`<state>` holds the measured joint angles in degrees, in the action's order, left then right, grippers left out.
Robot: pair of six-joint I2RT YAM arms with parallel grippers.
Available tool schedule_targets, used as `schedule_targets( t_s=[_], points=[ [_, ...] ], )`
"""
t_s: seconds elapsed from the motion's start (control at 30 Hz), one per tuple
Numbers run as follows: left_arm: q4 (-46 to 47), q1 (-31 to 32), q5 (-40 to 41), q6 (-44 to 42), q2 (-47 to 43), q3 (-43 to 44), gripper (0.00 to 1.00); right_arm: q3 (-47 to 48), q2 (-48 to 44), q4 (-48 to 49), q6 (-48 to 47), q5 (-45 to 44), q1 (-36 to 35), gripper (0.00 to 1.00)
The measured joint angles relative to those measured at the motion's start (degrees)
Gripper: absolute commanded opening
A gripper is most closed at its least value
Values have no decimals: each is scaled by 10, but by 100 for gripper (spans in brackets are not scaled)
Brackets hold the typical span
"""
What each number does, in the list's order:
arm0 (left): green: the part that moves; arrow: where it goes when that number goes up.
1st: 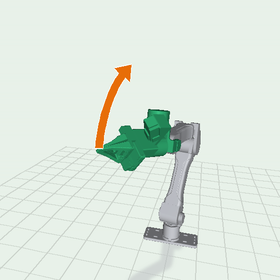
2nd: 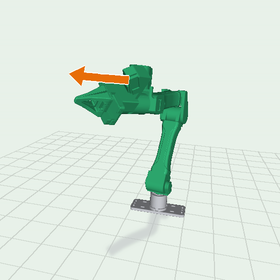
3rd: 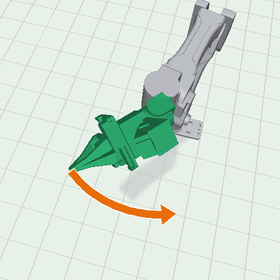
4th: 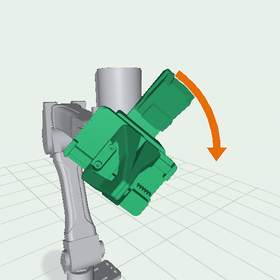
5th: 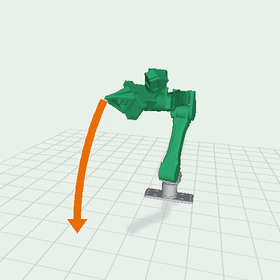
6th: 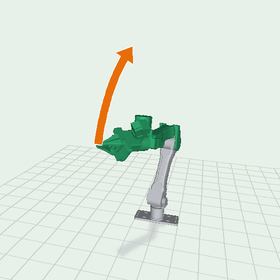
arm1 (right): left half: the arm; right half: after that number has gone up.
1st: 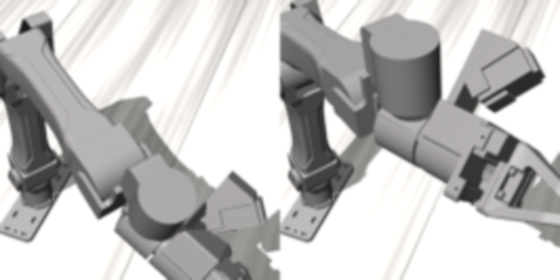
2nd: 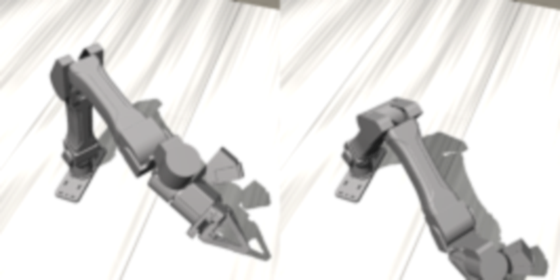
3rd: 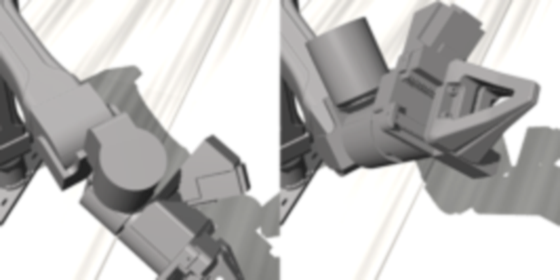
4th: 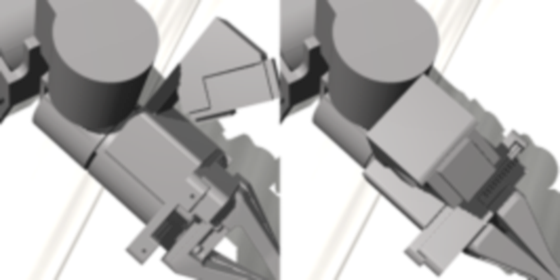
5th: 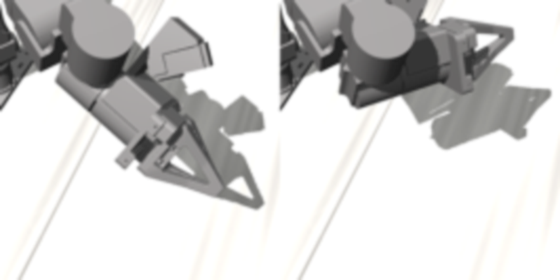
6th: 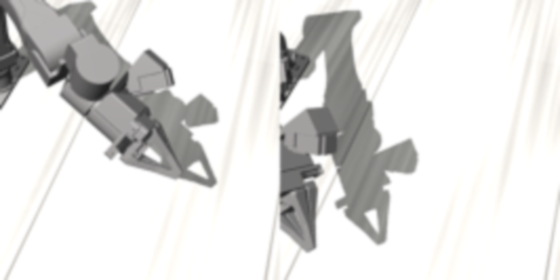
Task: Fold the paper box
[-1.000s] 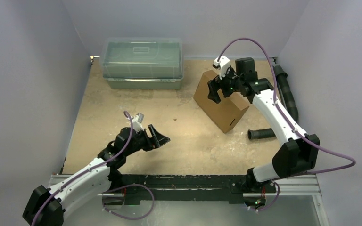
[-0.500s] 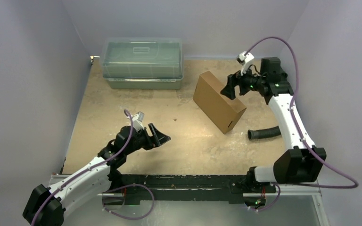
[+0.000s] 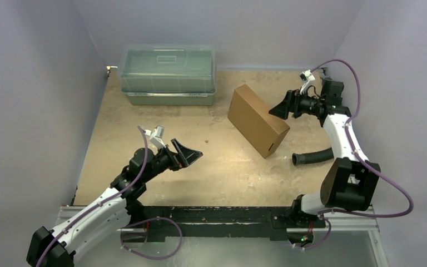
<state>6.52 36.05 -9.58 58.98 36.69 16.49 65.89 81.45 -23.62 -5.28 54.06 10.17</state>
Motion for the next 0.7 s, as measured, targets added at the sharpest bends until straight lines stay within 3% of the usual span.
schedule_targets(
  t_s=[0.37, 0.7],
  points=[
    [33, 0, -7, 30, 23, 0, 92, -16, 10, 23, 24, 26, 0, 68],
    [44, 0, -11, 32, 23, 0, 90, -21, 10, 24, 30, 24, -5, 62]
  ],
)
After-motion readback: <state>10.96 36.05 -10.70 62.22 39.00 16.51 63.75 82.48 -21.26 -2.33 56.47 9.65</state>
